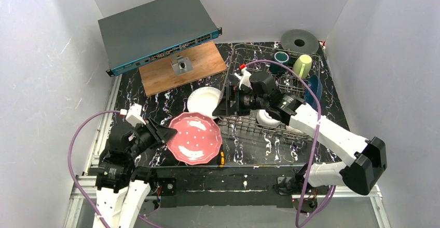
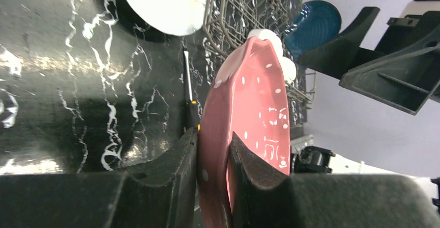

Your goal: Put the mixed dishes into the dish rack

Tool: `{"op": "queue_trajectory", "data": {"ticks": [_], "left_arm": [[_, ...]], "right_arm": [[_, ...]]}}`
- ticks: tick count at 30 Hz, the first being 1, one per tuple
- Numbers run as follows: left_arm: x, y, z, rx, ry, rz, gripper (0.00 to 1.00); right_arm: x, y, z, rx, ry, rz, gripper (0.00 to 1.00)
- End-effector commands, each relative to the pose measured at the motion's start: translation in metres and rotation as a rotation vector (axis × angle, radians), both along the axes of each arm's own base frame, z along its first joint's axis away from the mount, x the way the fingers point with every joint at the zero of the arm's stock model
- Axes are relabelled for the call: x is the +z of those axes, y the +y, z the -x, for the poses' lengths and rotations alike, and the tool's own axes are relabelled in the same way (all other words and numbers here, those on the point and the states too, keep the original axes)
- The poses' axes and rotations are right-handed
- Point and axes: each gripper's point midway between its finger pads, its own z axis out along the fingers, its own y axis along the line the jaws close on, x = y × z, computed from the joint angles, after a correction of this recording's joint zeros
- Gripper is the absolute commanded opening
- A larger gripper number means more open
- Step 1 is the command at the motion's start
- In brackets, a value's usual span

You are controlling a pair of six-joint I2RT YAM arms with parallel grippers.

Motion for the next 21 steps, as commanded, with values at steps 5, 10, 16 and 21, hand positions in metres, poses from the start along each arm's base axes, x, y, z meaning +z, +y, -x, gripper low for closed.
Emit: {"op": "queue_trajectory", "data": {"ticks": [5, 10, 16, 21], "left_arm": [[0.037, -0.032, -0.002, -0.117, -0.077, 0.237, 0.0], [0.042, -0.036, -0.007, -0.143, -0.093, 0.244, 0.0], [0.053, -0.037, -0.007, -0.171, -0.142, 0.224, 0.0], [0.054, -0.039, -0.009, -0.21, -0.181, 0.185, 0.0]], "right_arm": [[0.013, 0.029, 0.017, 0.111, 0.179, -0.174, 0.98], [0.005, 0.035, 0.023, 0.156, 0.227, -0.185, 0.98], [-0.001, 0.035, 0.024, 0.179, 0.239, -0.159, 0.96], [-0.006, 0.037, 0.033, 0.222, 0.293, -0.162, 0.84]]}}
